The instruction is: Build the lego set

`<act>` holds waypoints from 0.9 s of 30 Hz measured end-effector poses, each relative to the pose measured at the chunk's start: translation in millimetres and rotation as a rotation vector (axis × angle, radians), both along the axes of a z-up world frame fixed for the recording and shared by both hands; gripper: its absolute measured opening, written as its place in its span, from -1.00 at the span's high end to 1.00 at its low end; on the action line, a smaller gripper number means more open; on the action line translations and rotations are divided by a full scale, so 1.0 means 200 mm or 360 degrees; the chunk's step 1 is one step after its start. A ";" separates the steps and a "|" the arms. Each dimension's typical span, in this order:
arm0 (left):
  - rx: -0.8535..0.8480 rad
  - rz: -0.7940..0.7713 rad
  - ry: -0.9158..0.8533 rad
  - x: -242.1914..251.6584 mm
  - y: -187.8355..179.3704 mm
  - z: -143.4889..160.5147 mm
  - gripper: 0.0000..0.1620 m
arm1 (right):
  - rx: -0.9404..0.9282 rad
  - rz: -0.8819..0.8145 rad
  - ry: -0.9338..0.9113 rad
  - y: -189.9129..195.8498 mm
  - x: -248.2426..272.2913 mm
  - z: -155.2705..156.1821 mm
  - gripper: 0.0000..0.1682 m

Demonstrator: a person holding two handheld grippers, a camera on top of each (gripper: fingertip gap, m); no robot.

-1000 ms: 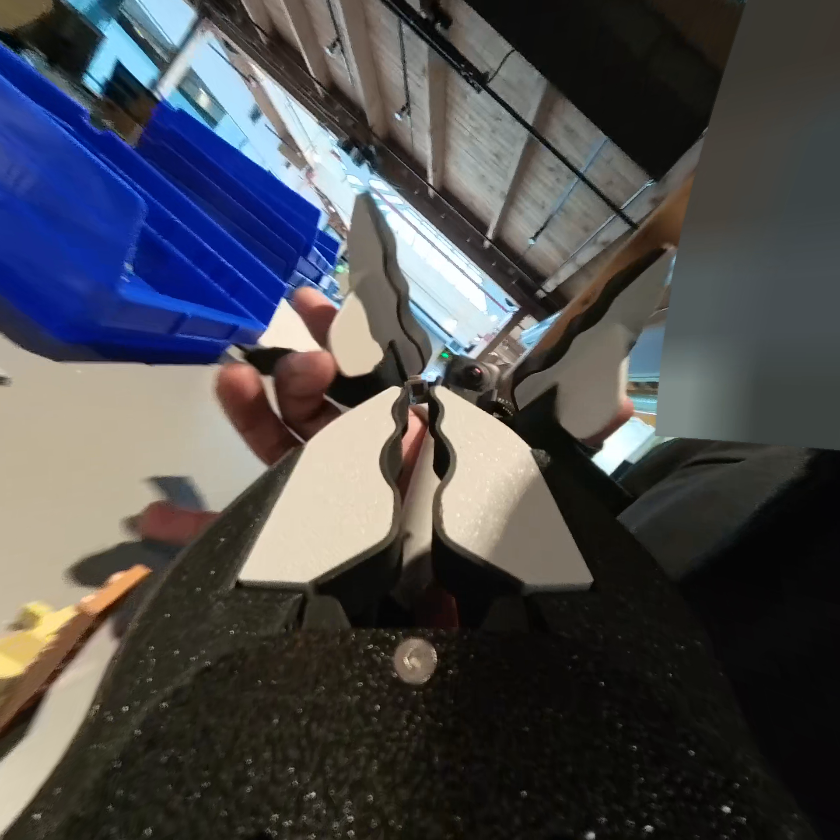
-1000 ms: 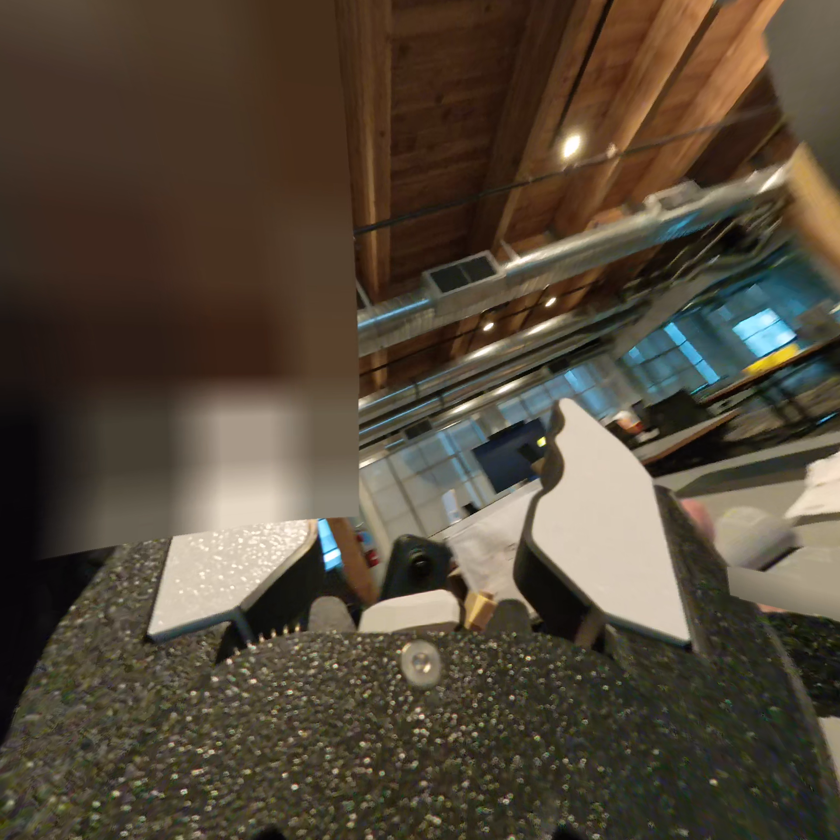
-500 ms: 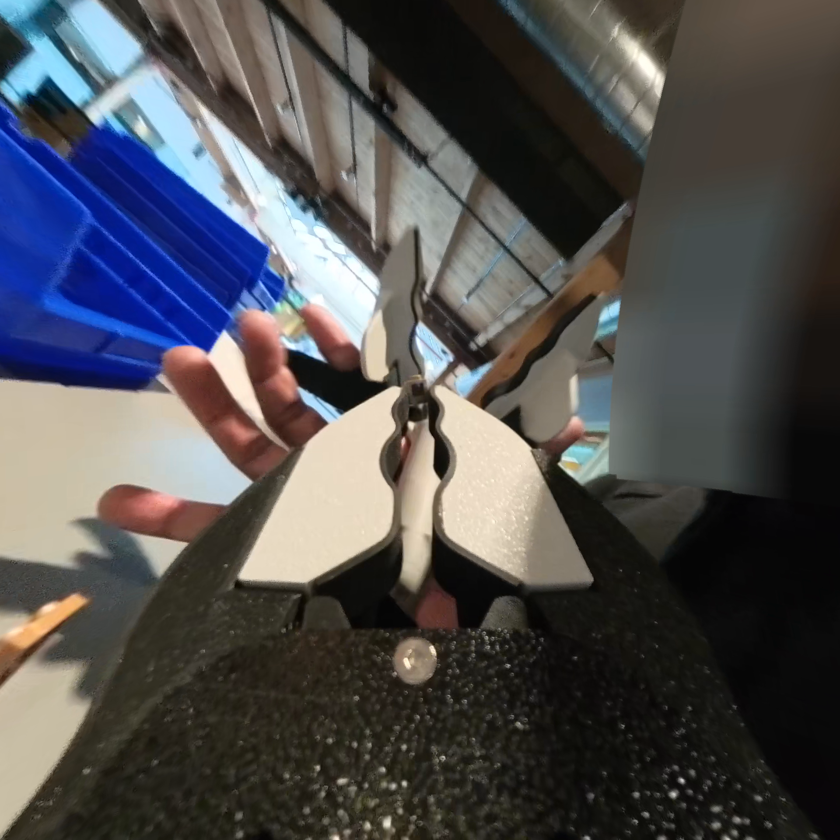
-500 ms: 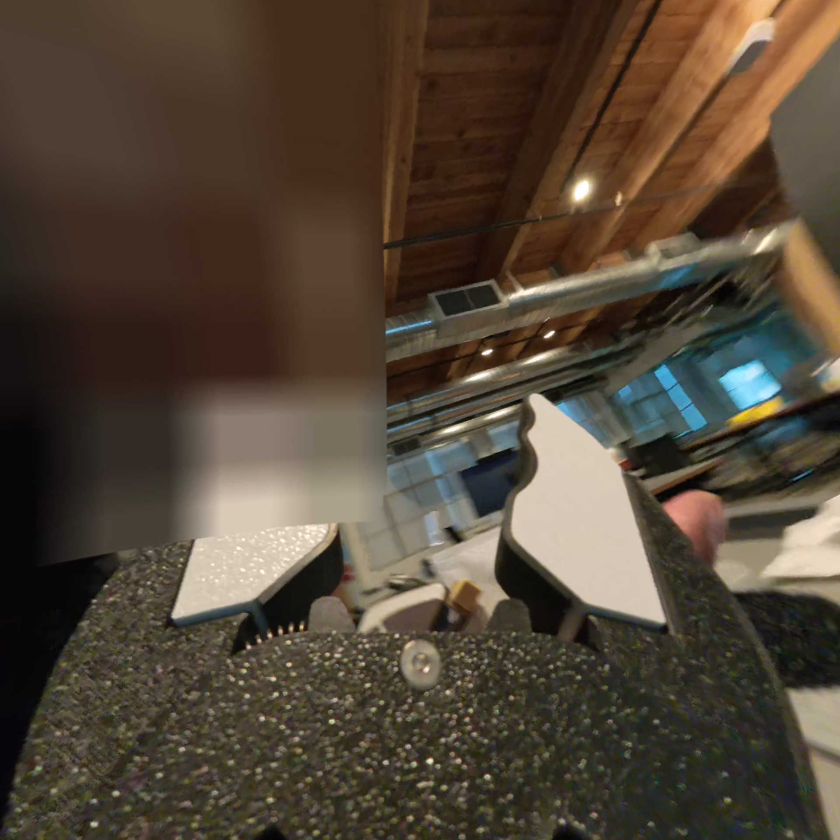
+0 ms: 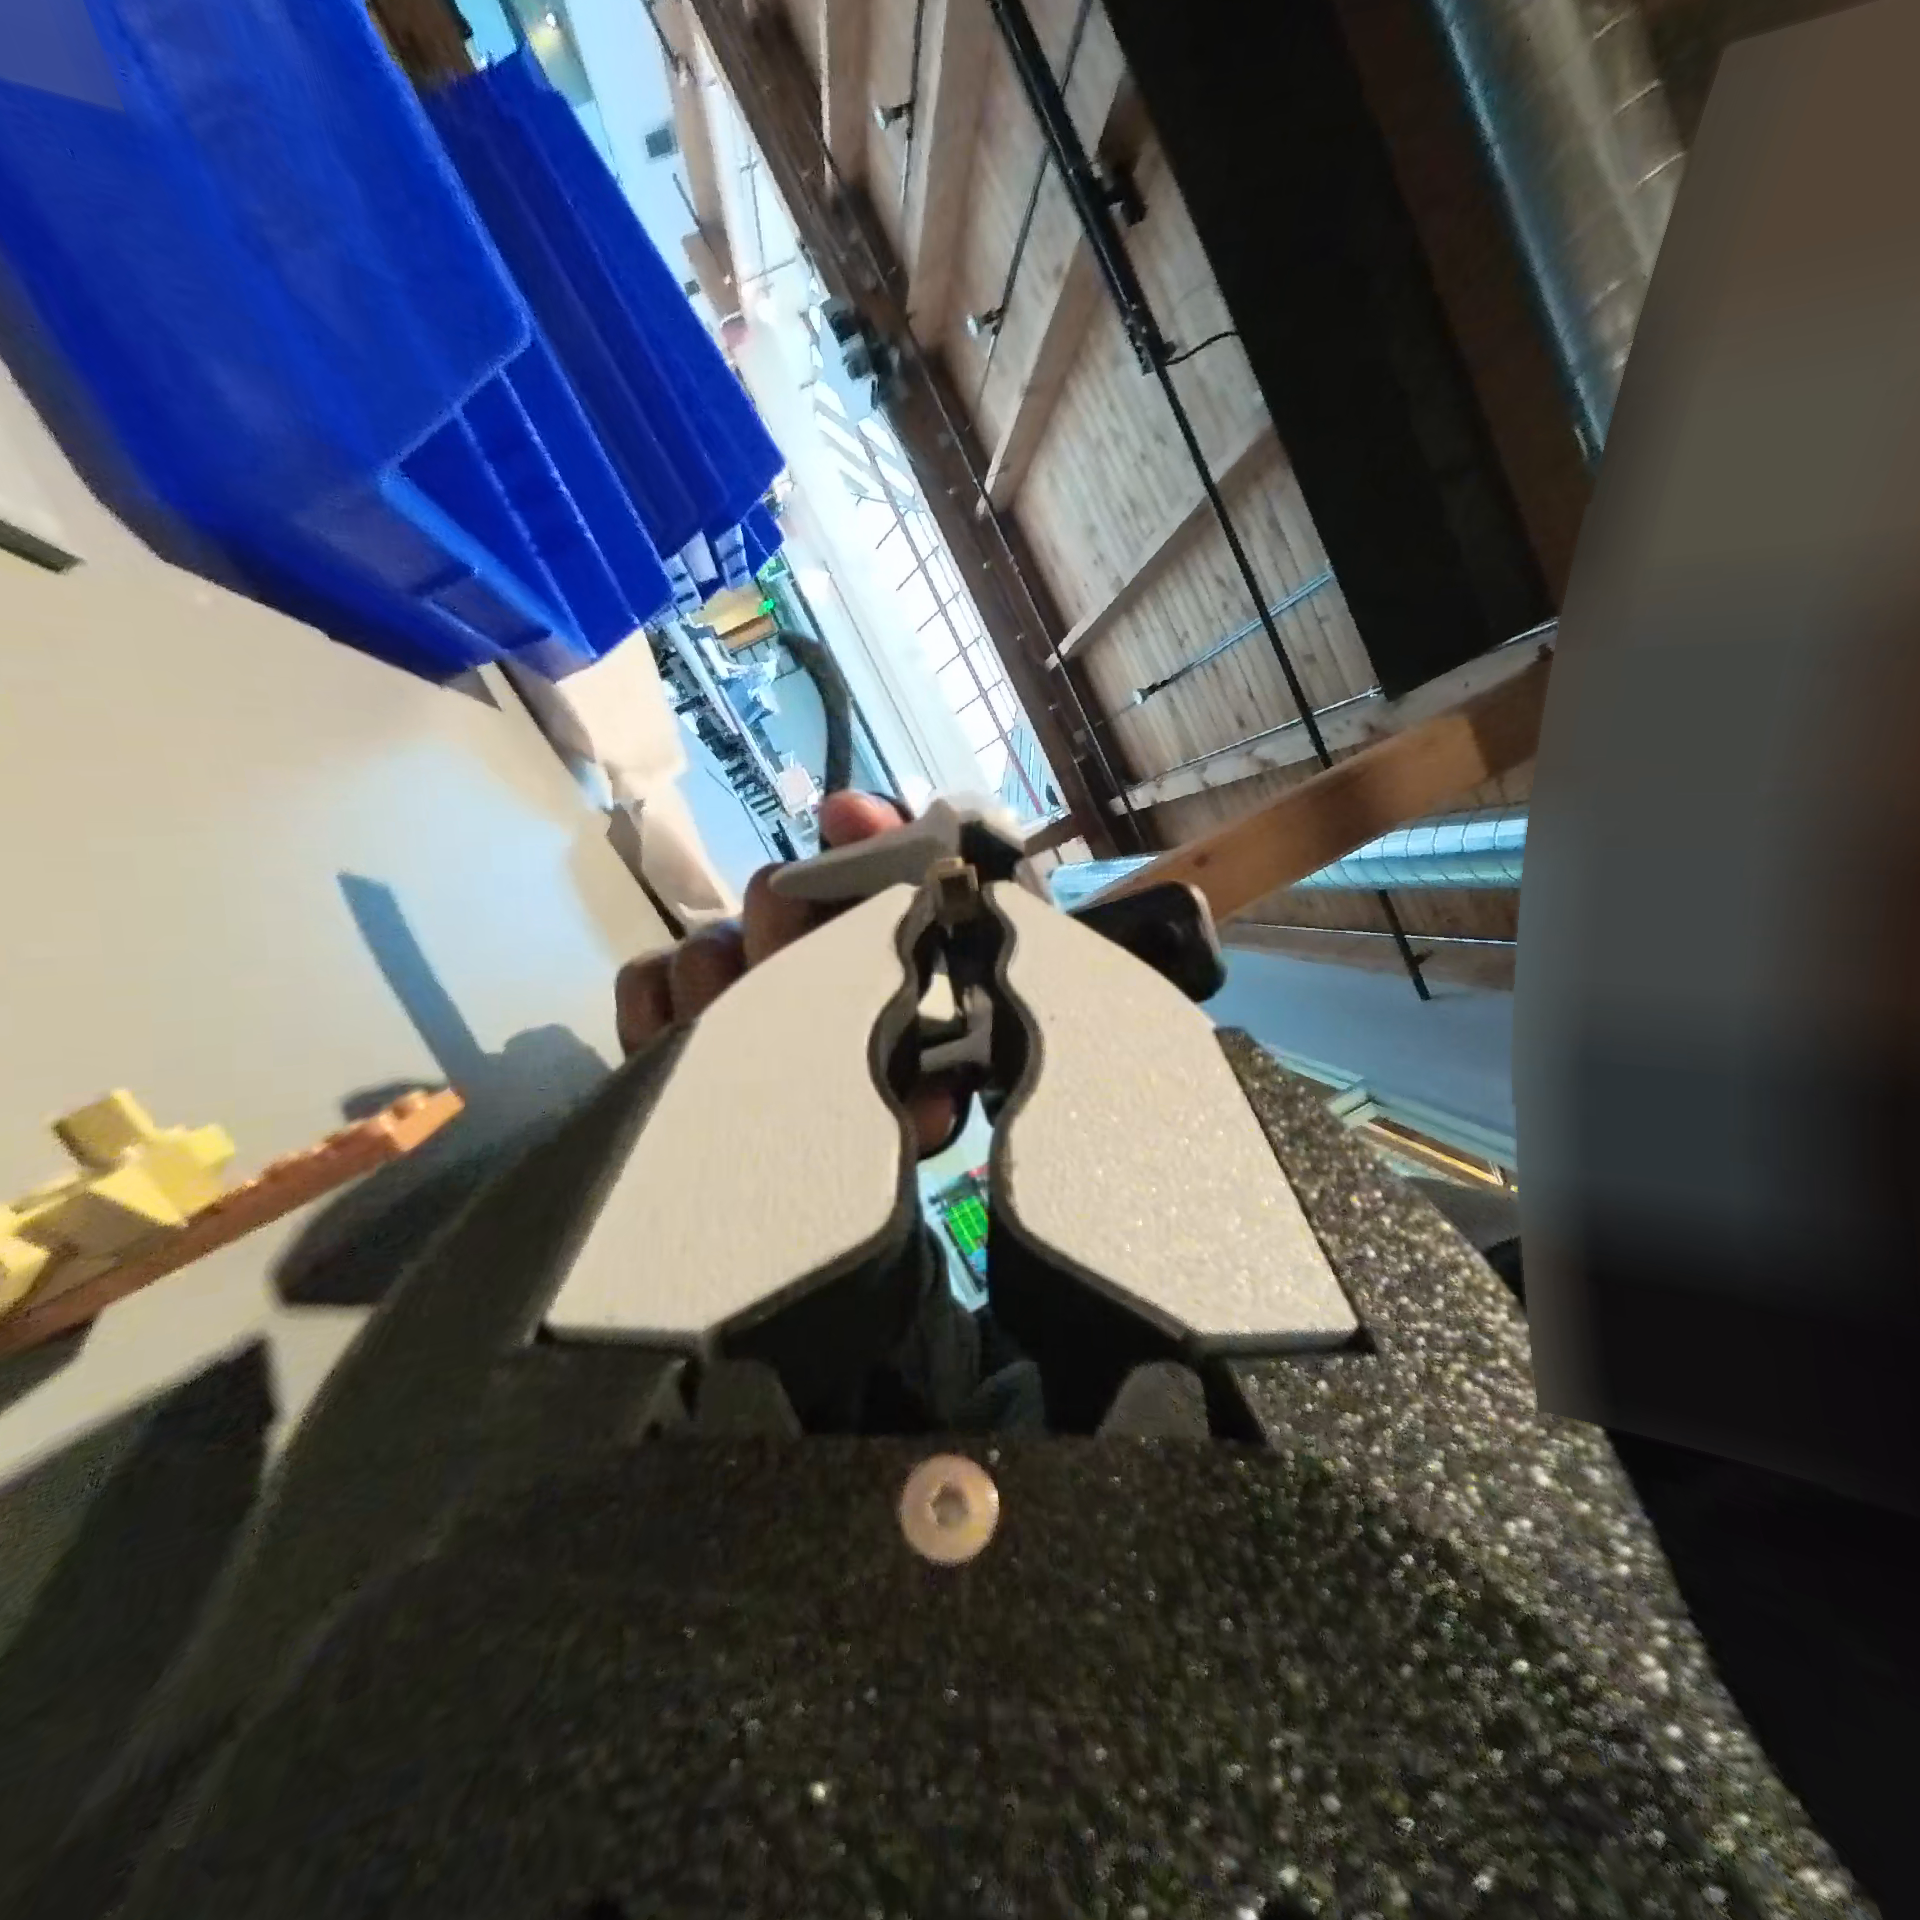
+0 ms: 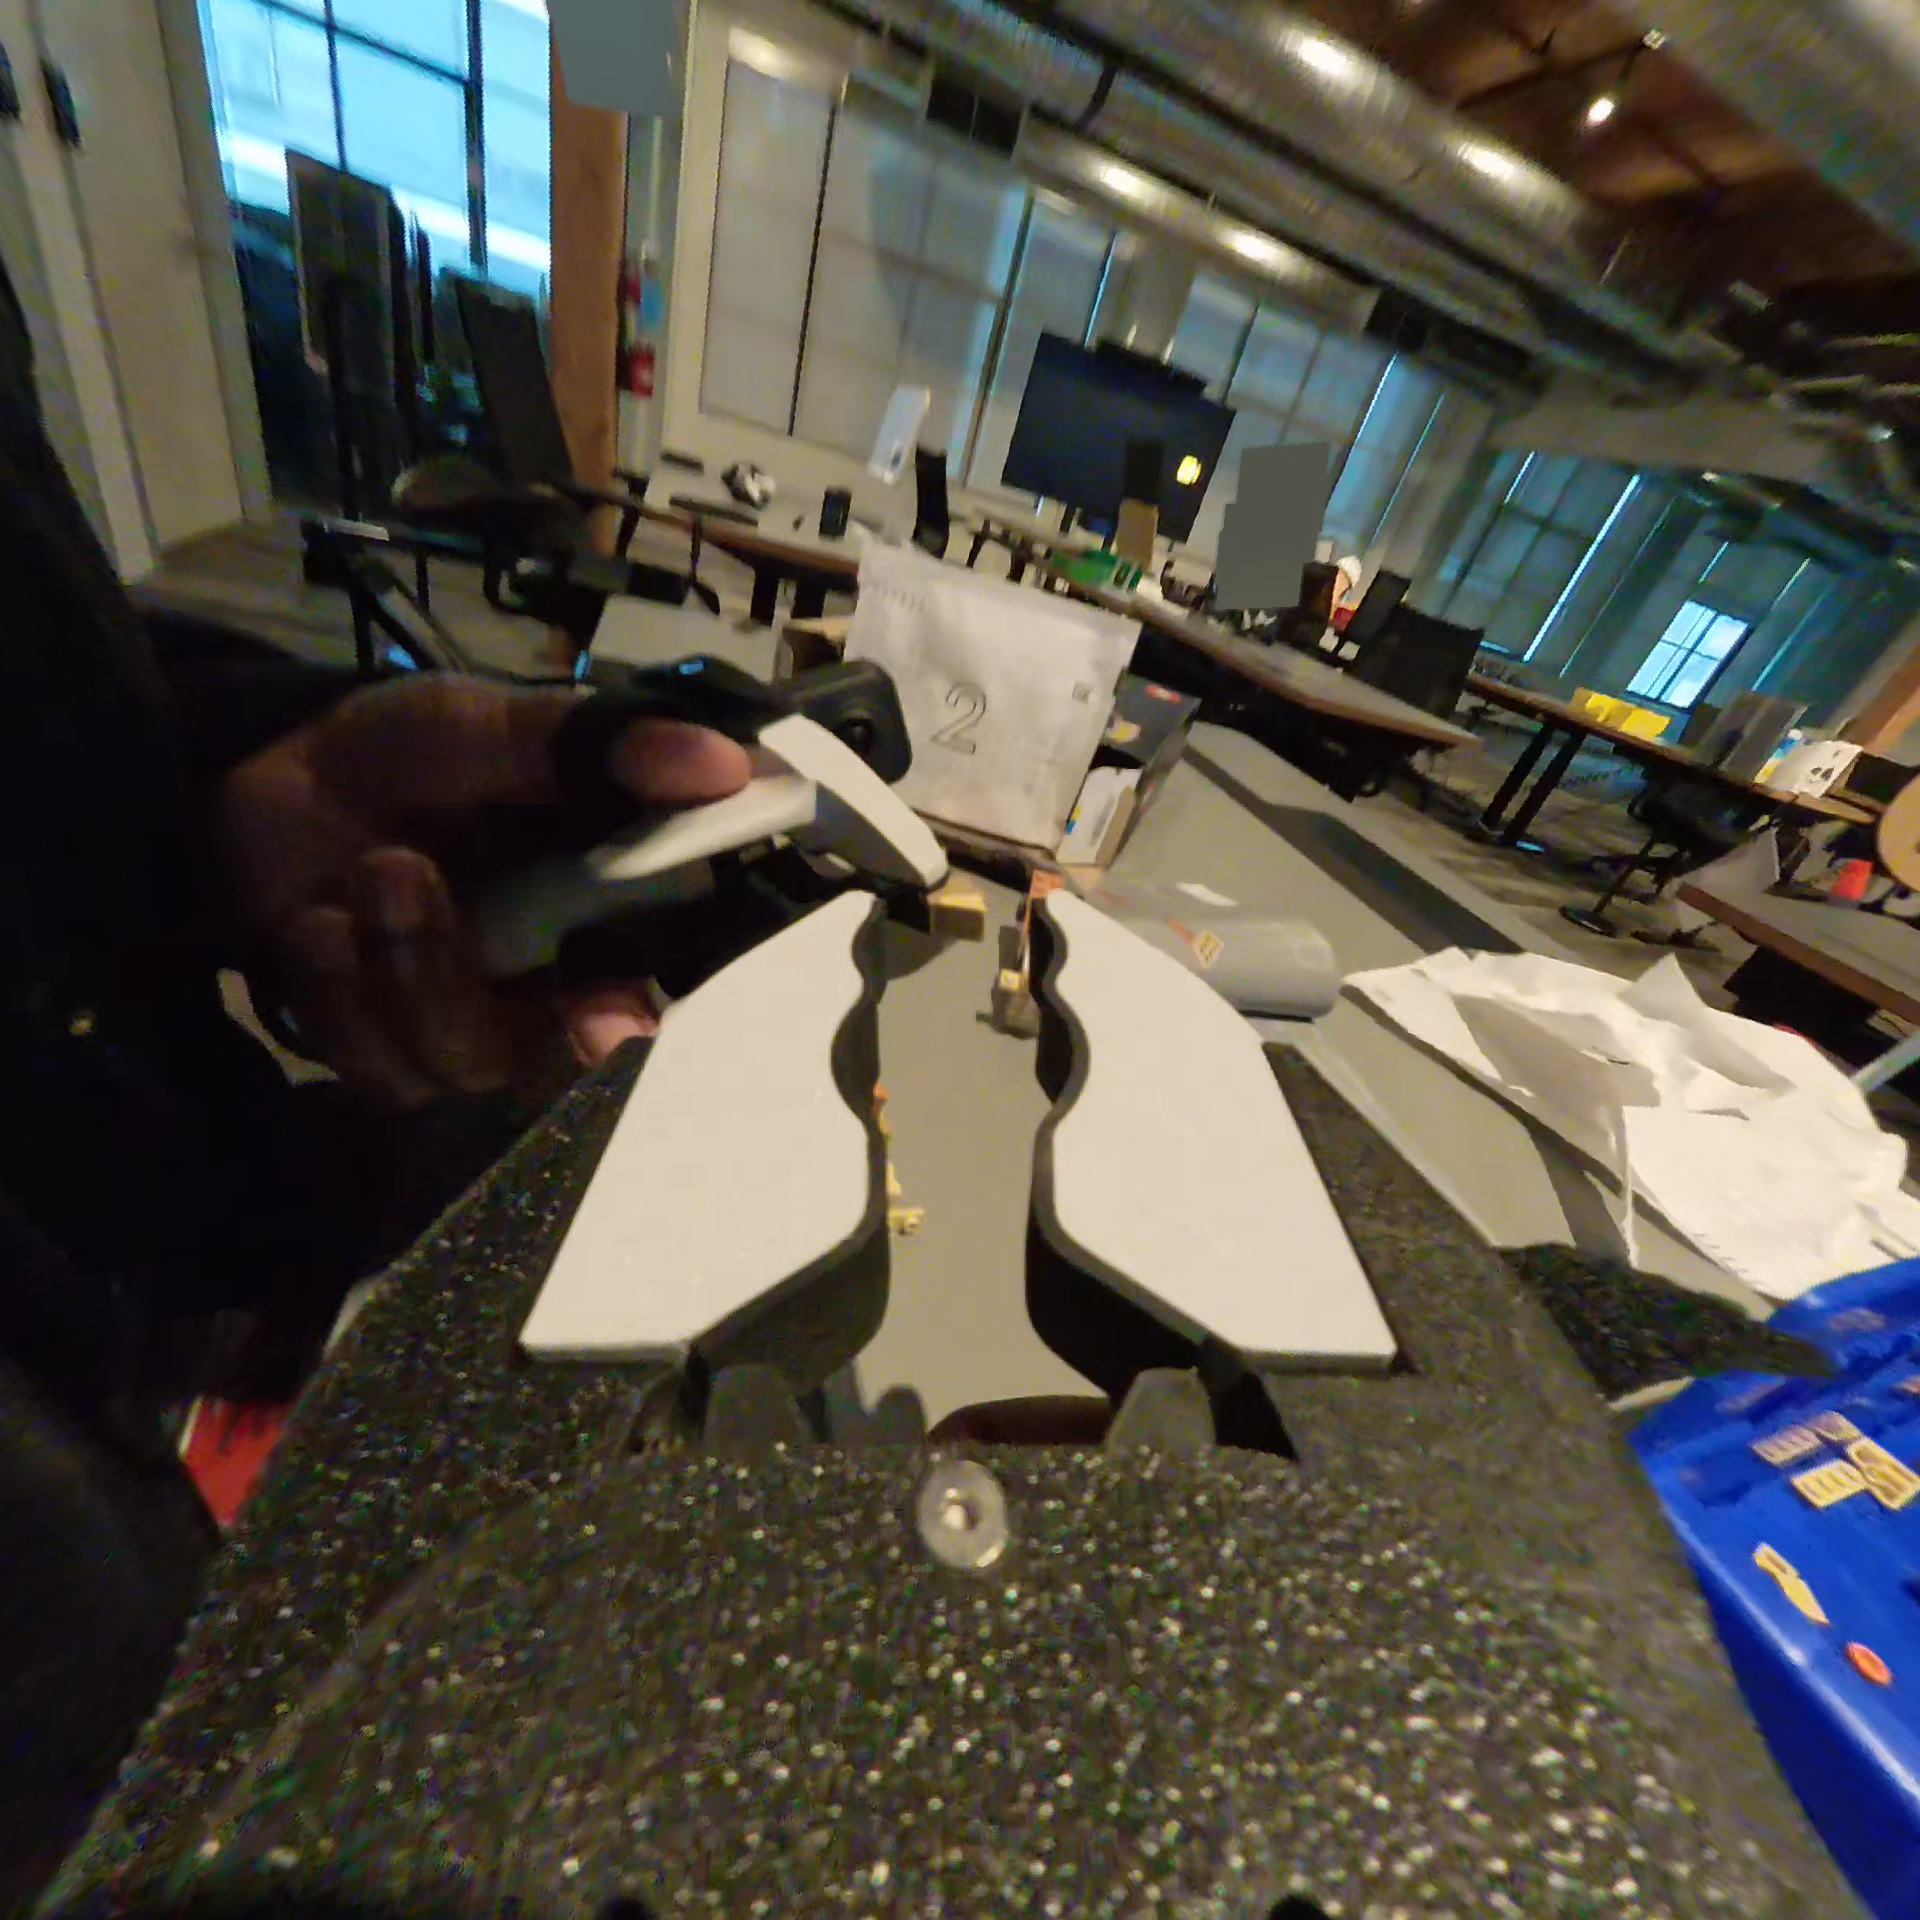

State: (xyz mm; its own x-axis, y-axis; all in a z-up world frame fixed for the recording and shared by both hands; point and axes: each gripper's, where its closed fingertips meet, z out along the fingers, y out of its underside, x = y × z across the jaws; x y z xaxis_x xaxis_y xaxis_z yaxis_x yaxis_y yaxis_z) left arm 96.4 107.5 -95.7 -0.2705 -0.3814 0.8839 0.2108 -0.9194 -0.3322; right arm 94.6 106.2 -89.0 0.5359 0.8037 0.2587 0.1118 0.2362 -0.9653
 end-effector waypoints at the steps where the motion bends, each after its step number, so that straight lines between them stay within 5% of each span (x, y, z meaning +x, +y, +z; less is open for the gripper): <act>1: -0.0012 -0.0011 -0.0003 0.00 0.00 0.00 0.91 | -0.0001 -0.0006 -0.0047 0.01 -0.01 -0.02 0.70; 21: -0.0076 -0.0081 0.0013 0.01 -0.02 -0.03 0.91 | -0.0023 -0.0019 -0.0116 0.03 -0.03 -0.07 0.86; 27: 0.0157 -0.0058 0.0101 -0.01 -0.03 -0.02 0.89 | -0.0132 0.0077 -0.0010 0.01 -0.03 -0.06 0.87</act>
